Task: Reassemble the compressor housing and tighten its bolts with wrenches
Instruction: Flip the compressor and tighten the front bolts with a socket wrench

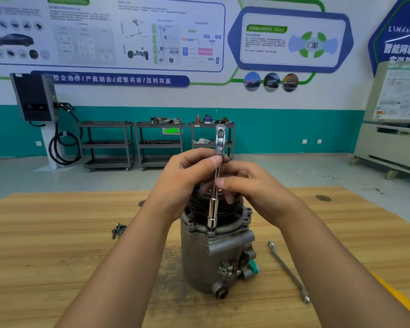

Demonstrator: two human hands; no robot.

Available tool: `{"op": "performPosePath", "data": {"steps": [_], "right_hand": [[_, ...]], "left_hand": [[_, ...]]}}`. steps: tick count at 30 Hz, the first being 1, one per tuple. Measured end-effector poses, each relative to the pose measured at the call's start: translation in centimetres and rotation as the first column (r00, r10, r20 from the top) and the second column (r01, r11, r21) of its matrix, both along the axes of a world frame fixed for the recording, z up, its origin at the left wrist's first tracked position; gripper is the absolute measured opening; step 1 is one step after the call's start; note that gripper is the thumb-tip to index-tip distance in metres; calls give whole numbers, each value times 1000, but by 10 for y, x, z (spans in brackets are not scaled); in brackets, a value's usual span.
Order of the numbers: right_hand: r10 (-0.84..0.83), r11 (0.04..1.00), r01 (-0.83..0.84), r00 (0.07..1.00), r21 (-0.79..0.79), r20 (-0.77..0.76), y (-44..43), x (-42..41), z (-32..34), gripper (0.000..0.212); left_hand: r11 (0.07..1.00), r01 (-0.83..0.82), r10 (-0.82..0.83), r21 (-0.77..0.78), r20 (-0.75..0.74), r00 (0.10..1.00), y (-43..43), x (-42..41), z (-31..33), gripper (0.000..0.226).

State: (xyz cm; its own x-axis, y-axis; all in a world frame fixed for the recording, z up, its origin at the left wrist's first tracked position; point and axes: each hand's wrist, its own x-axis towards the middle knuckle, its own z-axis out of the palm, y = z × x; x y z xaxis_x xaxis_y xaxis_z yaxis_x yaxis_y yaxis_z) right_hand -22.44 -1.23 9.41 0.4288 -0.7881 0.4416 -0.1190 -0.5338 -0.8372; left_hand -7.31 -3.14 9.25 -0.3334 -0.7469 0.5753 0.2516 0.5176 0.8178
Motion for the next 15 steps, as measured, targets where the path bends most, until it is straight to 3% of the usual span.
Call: {"op": "performPosePath", "data": {"steps": [7,15], "right_hand": [[20,1000,-21,998,13,65,-3,1,-5,21],[-19,1000,19,990,-2,141,-6,8,-6,30]], "left_hand": [[999,-31,29,24,73,997,2,-4,-1,11],[998,-58,56,23,75,996,3,-4,-1,29]]}}
